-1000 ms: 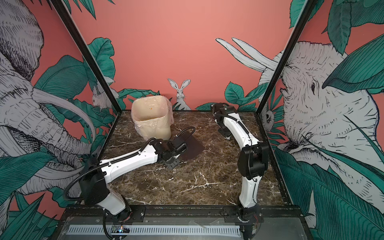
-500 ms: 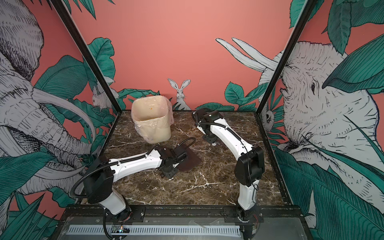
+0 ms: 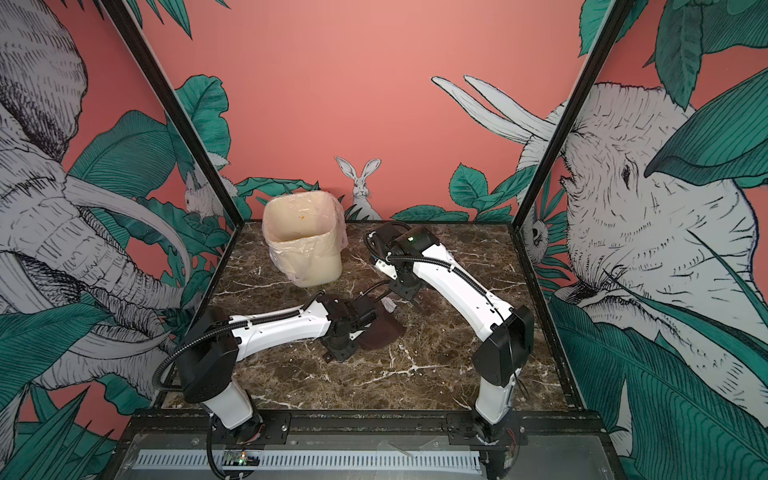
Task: Sweep away the paper scraps from the table
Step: 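Place the brush behind the white scraps with the right gripper, then sweep a white scrap into the dustpan with the right gripper's brush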
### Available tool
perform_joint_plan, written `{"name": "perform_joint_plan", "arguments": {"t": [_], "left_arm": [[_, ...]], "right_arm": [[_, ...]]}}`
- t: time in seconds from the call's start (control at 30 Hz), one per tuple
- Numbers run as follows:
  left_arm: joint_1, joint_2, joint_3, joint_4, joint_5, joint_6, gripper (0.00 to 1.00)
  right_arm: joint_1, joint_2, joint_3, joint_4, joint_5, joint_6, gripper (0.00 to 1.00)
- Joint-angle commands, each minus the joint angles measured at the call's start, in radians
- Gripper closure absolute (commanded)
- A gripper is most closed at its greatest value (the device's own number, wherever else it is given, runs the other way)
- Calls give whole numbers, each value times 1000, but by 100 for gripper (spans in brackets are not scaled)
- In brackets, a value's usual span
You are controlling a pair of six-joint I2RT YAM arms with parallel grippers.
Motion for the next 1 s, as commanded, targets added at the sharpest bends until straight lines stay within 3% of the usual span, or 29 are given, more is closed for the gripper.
{"name": "perform_joint_plan", "arguments": {"t": [0.0,0.63,0.97], "left_arm": [[-4,-16,12,-43,22,-23,100],[32,-35,-29,-35,23,-8,100],[55,-36,-26,-30,22,18,100]], "right_arm": [[-1,49,46,6,63,-7,100],[70,200,194,-65,26,-32,100],[106,194,216,-136,-144,-28,100]]}}
